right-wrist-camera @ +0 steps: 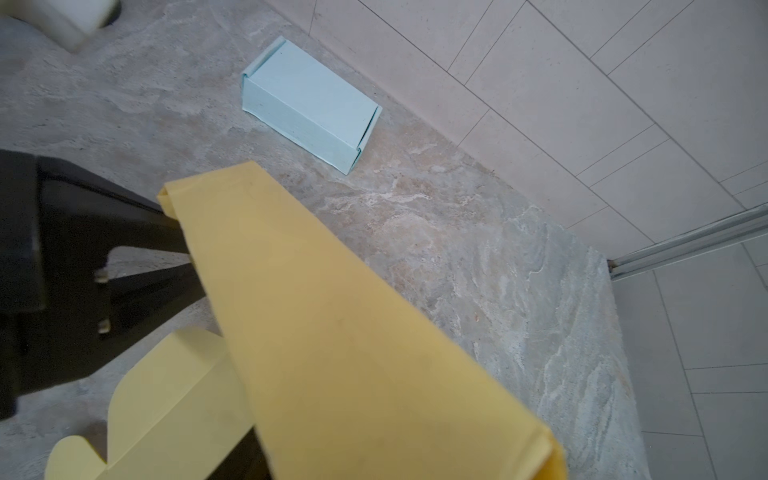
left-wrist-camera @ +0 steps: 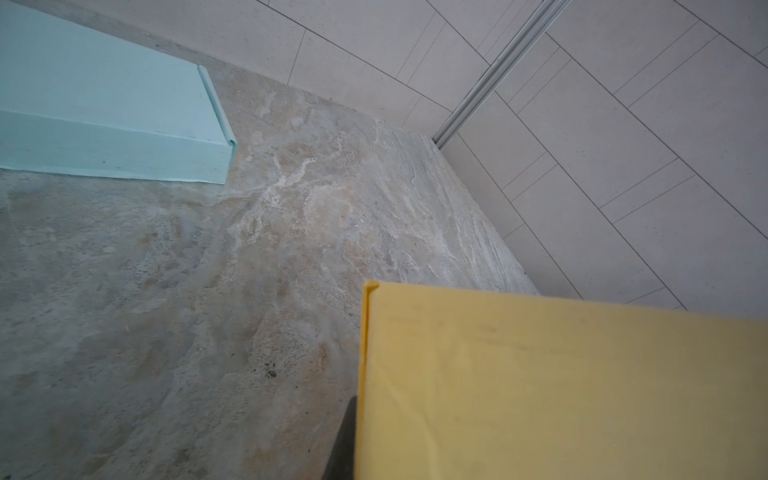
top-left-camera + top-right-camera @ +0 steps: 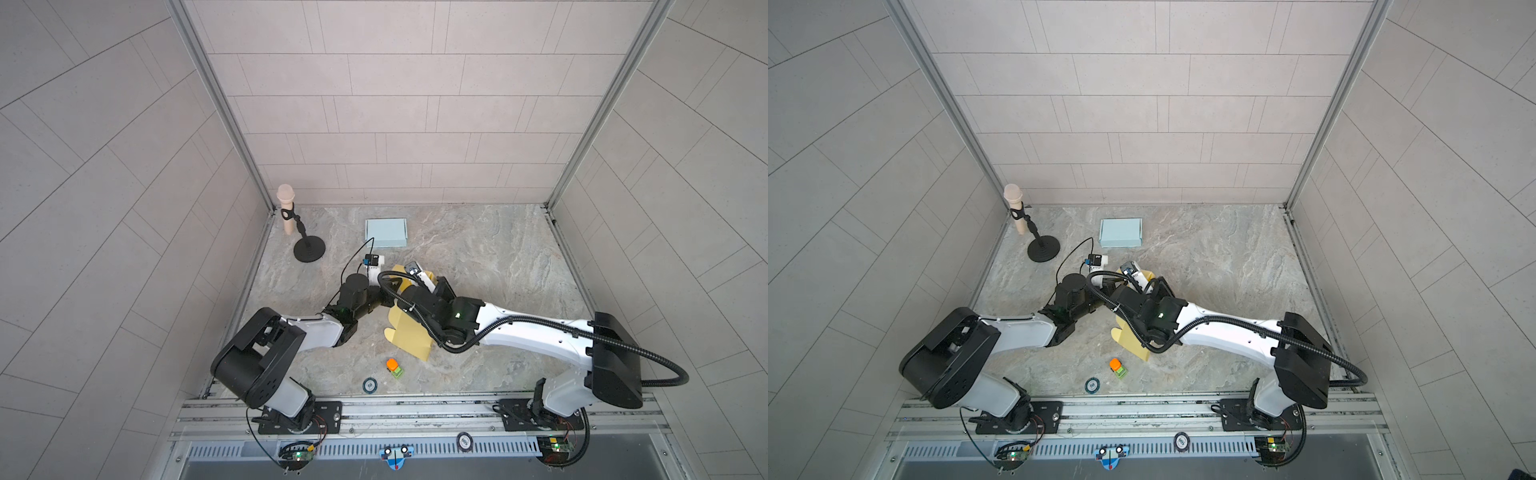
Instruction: Fold the paper box
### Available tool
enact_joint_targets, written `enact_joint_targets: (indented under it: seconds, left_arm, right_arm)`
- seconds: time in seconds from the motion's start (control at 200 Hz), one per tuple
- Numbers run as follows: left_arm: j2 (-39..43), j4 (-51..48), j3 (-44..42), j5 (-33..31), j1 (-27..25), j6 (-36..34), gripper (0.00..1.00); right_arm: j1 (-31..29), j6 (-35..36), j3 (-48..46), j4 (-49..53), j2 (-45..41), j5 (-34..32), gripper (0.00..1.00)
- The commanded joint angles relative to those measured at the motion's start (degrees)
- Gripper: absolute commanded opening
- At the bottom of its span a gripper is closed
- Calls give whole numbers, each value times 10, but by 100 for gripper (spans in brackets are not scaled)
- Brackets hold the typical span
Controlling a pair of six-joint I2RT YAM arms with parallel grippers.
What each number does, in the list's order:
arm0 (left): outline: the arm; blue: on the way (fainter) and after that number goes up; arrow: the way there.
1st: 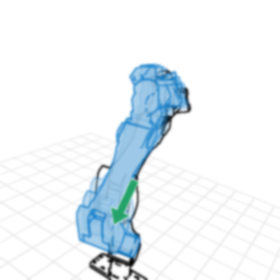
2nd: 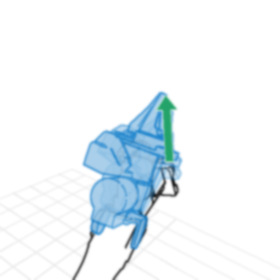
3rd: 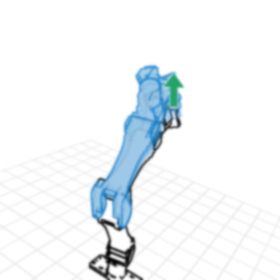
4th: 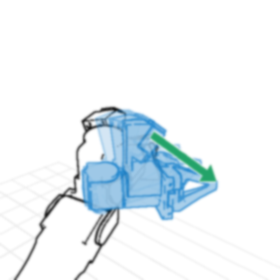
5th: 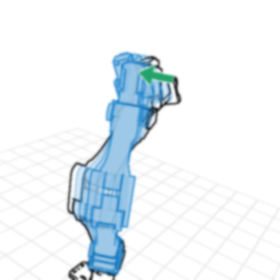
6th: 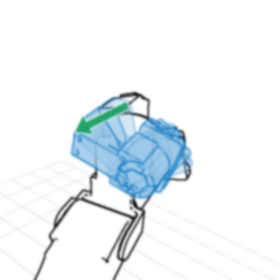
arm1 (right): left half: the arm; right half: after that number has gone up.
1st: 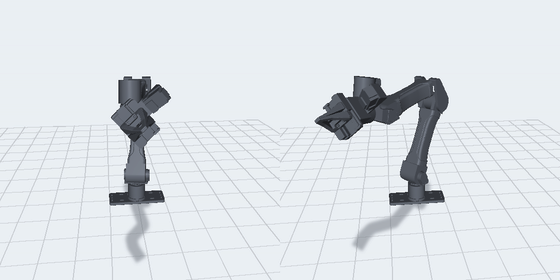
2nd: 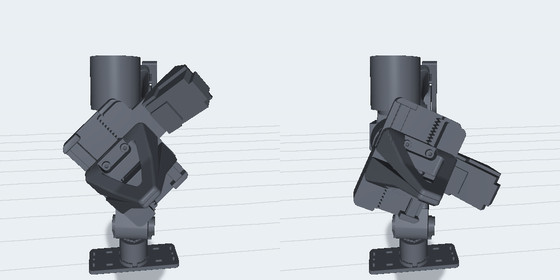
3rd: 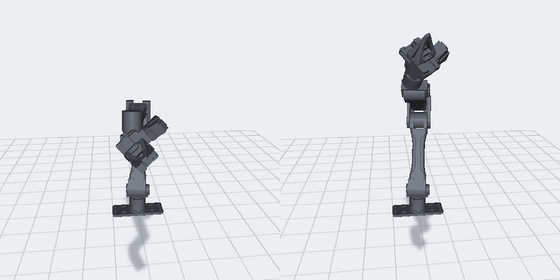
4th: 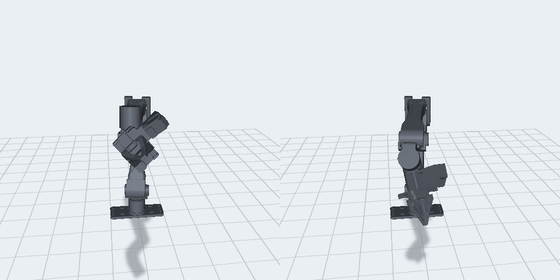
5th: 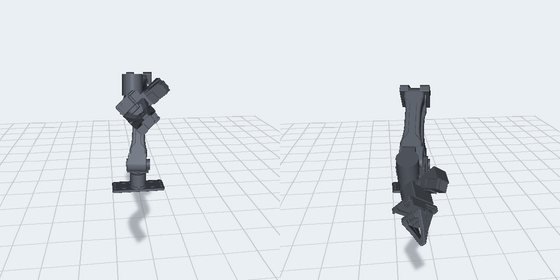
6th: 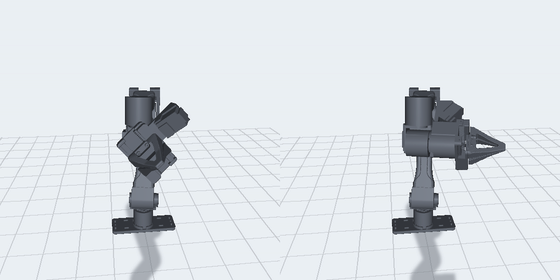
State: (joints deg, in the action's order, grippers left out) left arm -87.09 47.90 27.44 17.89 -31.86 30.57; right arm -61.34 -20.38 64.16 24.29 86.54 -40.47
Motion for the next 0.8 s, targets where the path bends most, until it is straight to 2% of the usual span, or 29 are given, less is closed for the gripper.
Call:
enact_joint_targets:
  seconds: [0.0, 0.24, 0.496, 0.796]
  left_arm:
    - [-2, 2, 15, 0, 3, 2, 5]
    - [-3, 4, 16, 3, 3, 3, 5]
    - [-1, 7, 13, 3, 5, 4, 5]
    - [2, 14, 7, 6, 8, 7, 5]
  right_arm:
    - [-7, 9, -19, -29, -42, 54, 69]
    - [-8, 12, -40, -21, -100, 83, 75]
    - [-9, 15, -77, -34, -186, 151, 77]
    - [-6, 0, -82, 43, -231, 108, 62]
